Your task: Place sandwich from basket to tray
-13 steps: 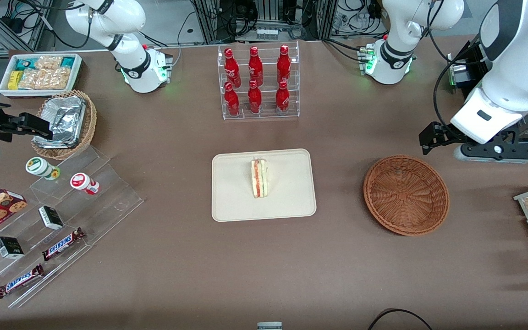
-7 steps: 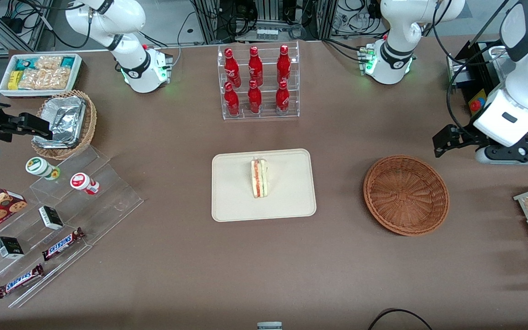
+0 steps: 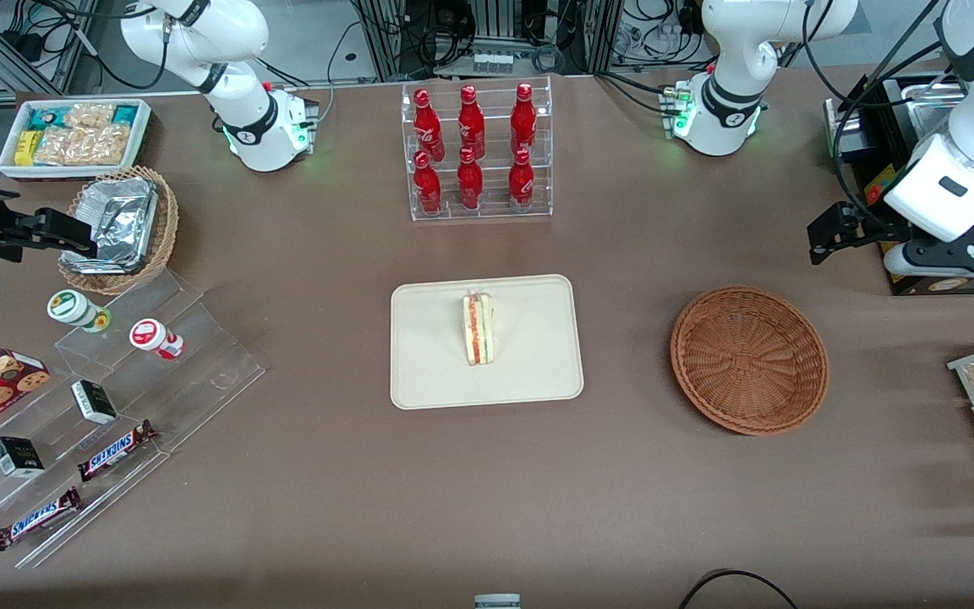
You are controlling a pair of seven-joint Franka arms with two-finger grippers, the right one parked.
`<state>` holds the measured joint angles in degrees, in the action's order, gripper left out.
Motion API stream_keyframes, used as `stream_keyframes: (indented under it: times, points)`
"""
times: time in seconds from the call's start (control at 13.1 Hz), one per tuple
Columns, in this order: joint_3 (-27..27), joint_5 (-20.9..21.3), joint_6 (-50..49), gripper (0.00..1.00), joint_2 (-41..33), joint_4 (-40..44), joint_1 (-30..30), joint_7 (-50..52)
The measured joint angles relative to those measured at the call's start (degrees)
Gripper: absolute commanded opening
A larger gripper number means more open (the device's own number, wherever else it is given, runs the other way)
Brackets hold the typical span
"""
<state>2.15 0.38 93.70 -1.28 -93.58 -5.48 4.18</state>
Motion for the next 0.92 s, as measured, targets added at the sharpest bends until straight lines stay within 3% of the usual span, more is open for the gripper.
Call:
stream_keyframes:
  times: [0.92]
  points:
    - [-1.86,0.03,0.04,1.0,0.1,0.1,-0.04,-0.01]
